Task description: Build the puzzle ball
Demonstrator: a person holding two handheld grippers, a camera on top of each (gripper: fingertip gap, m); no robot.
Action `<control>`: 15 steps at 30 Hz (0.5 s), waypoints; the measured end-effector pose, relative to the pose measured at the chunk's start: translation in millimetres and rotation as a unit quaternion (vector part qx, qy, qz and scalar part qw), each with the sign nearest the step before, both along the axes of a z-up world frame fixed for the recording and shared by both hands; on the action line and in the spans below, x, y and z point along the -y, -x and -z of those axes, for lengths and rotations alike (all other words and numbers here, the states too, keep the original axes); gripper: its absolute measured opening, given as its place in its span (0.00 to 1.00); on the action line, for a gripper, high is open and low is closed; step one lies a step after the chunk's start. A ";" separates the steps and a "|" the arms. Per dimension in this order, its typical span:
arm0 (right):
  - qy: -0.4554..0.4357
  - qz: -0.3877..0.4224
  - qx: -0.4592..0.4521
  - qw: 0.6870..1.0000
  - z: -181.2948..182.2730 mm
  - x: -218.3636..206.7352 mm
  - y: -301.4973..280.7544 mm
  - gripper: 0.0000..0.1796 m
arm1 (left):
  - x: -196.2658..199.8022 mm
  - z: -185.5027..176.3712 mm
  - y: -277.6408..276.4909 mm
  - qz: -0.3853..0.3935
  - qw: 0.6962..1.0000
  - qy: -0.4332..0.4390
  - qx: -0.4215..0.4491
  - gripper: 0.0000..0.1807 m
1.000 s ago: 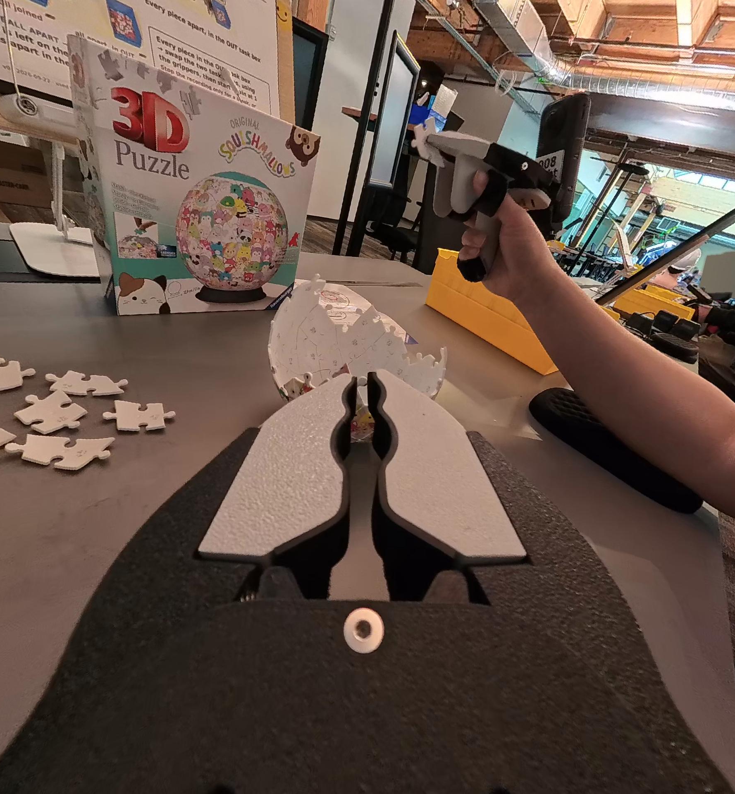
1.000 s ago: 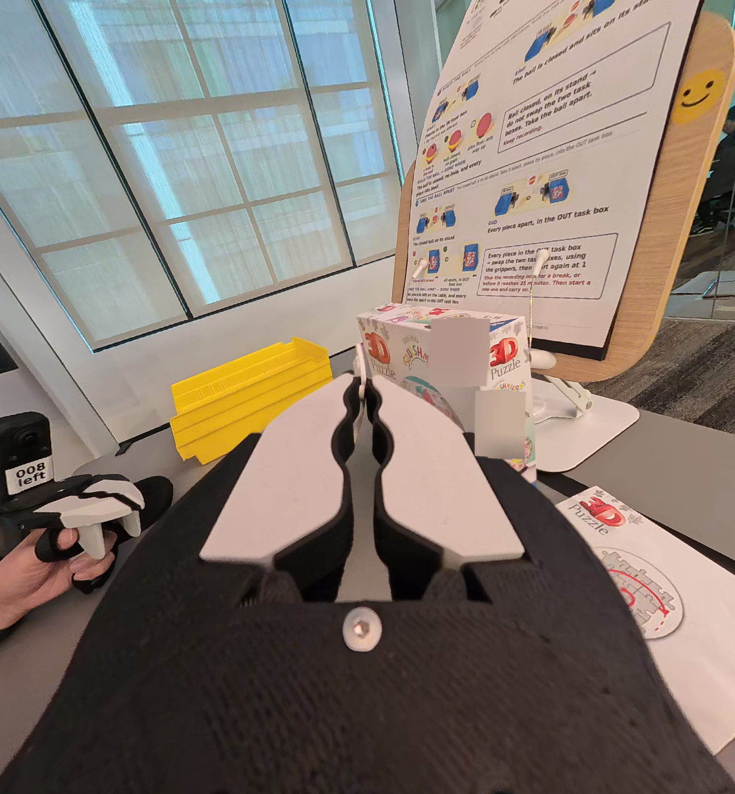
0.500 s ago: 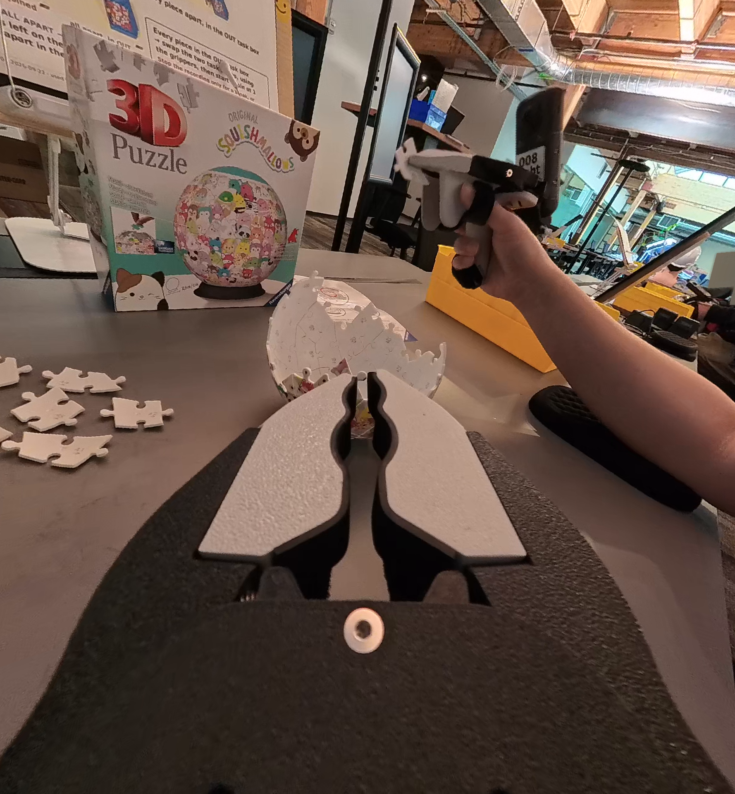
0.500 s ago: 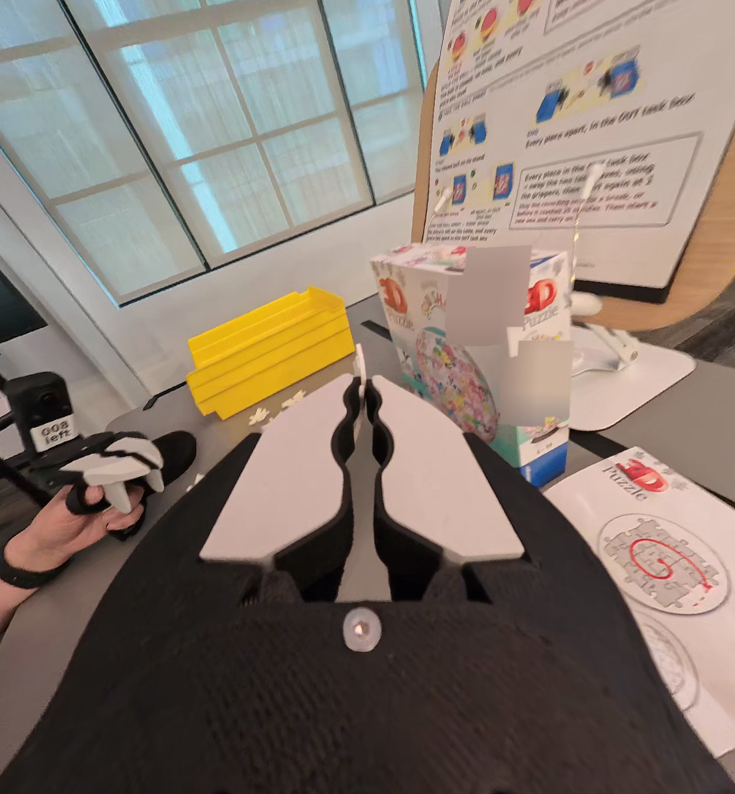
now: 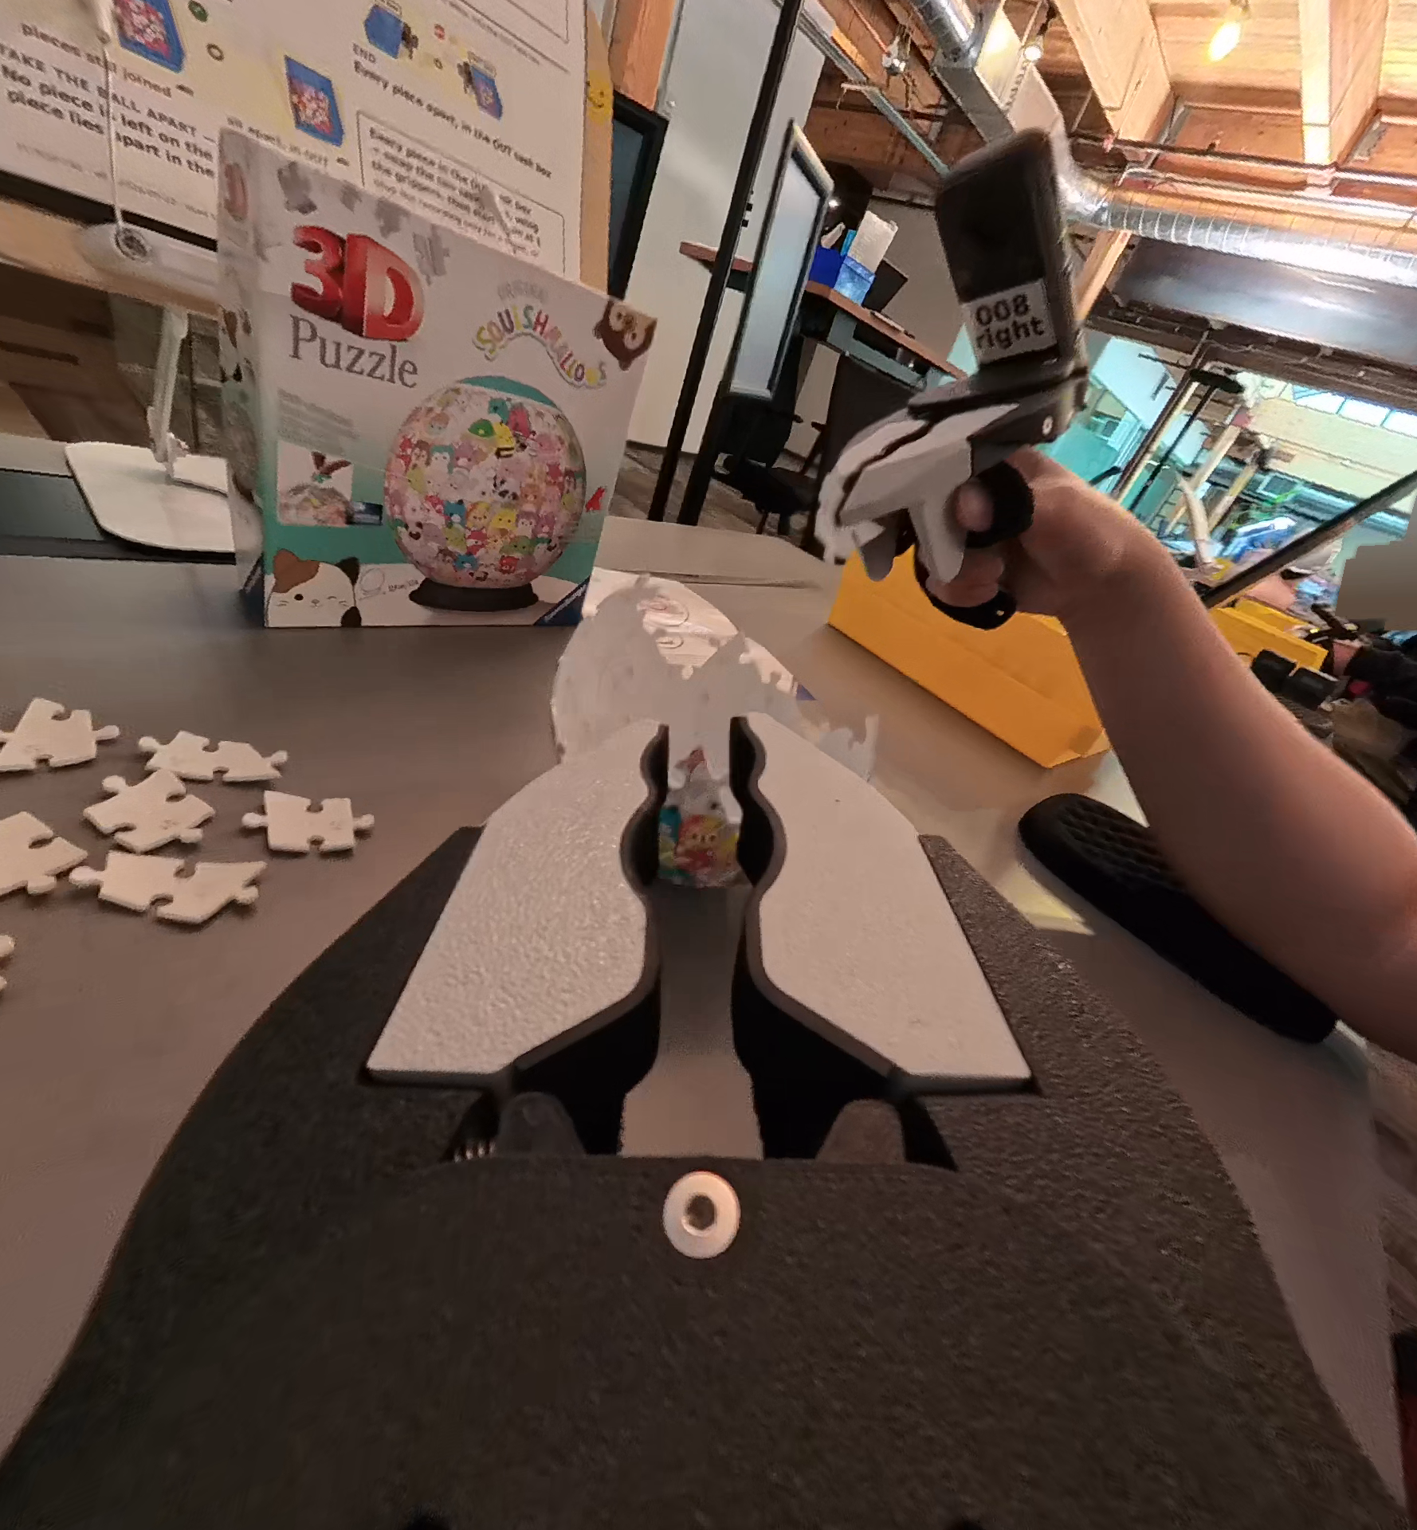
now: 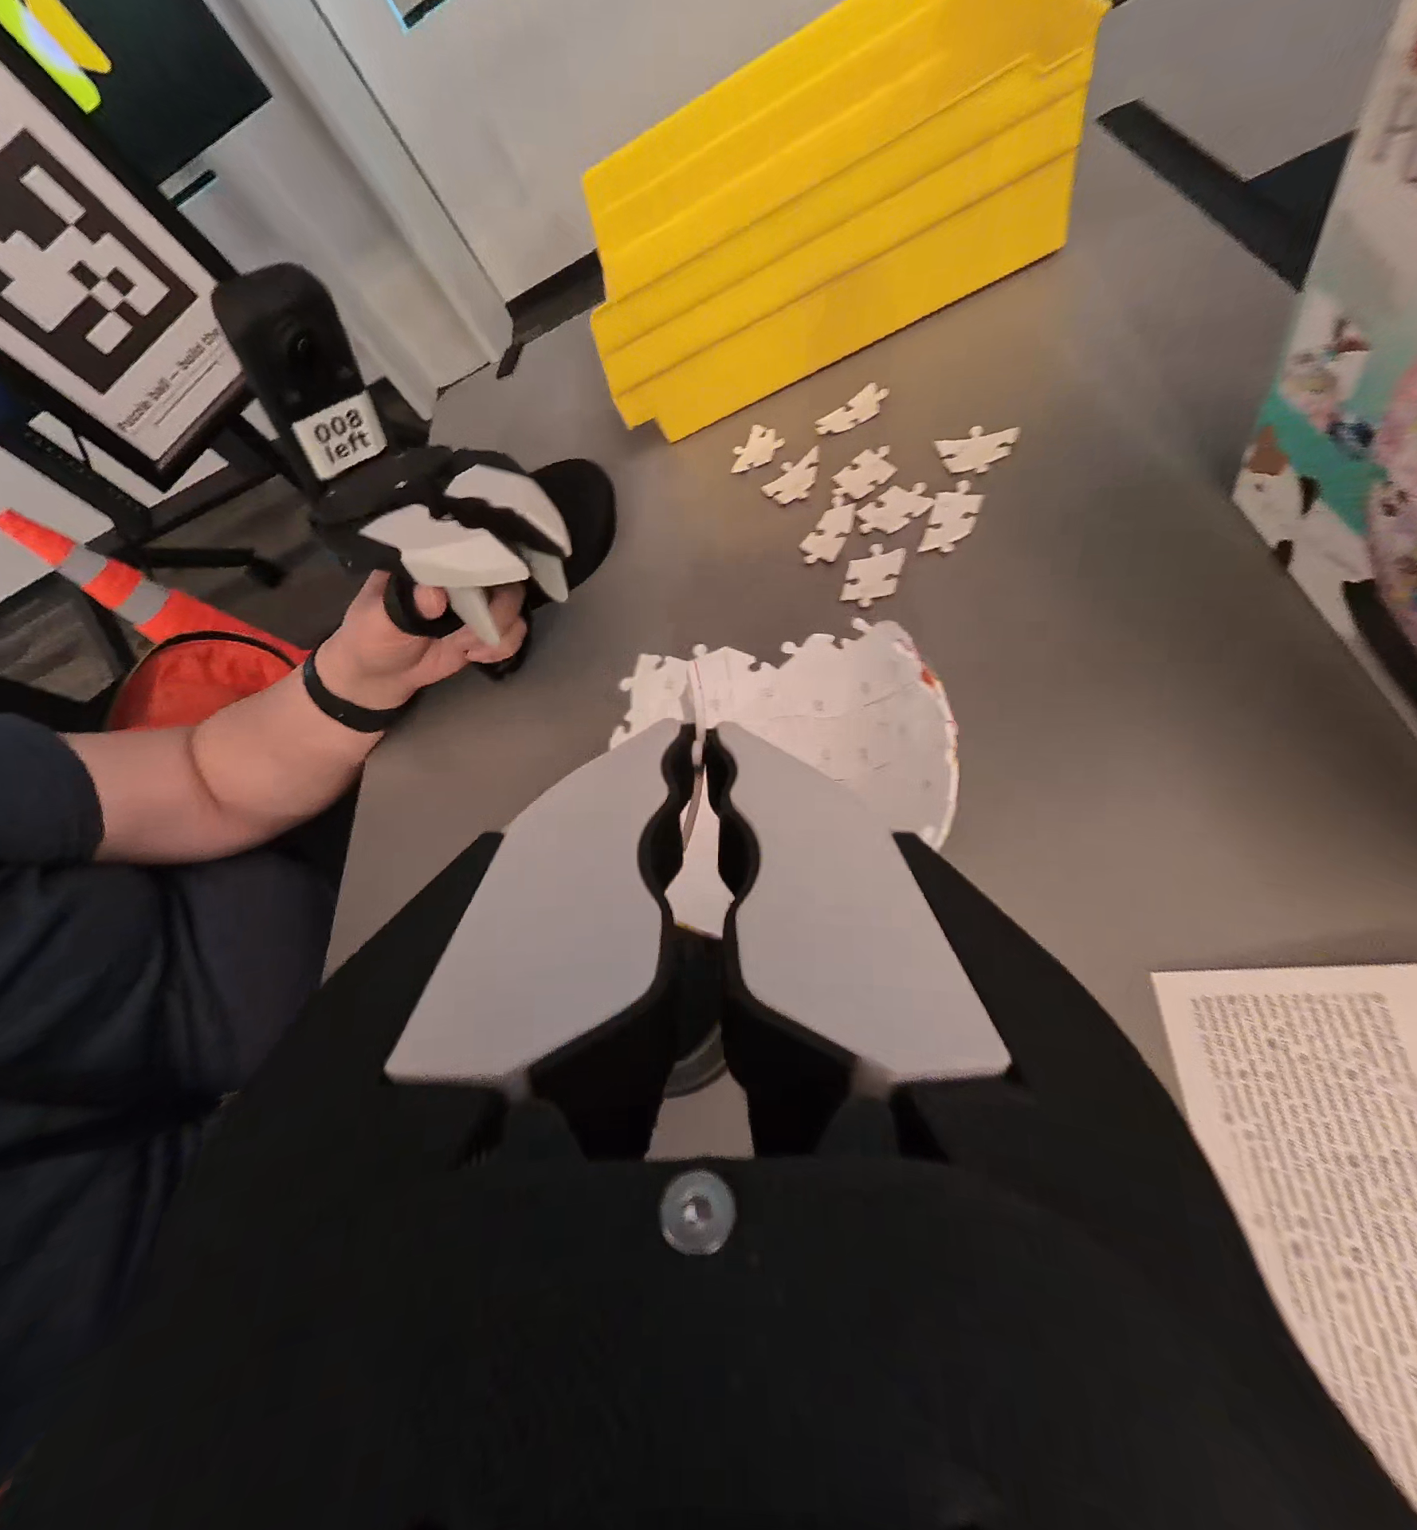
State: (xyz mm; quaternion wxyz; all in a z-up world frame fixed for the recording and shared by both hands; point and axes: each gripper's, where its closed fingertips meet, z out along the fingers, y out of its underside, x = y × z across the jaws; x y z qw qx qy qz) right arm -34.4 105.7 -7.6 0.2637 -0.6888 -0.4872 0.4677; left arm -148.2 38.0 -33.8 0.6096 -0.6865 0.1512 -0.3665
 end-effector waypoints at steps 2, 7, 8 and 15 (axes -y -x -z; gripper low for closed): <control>0.004 -0.012 0.004 1.000 -0.1 6.1 3.0 0.02 | -3.0 -12.2 -5.6 0.018 1.000 -0.001 -0.004 0.09; -0.003 -0.022 0.025 0.999 7.4 9.3 6.9 0.02 | -19.6 -30.8 -40.8 0.086 0.990 0.005 -0.112 0.09; -0.003 -0.024 0.026 0.999 8.4 9.5 7.3 0.02 | -25.9 -33.7 -47.9 0.094 0.986 0.003 -0.140 0.09; -0.003 -0.011 0.023 1.000 10.3 -1.9 -3.4 0.02 | -73.2 -64.4 -90.4 0.147 0.956 -0.017 -0.255 0.09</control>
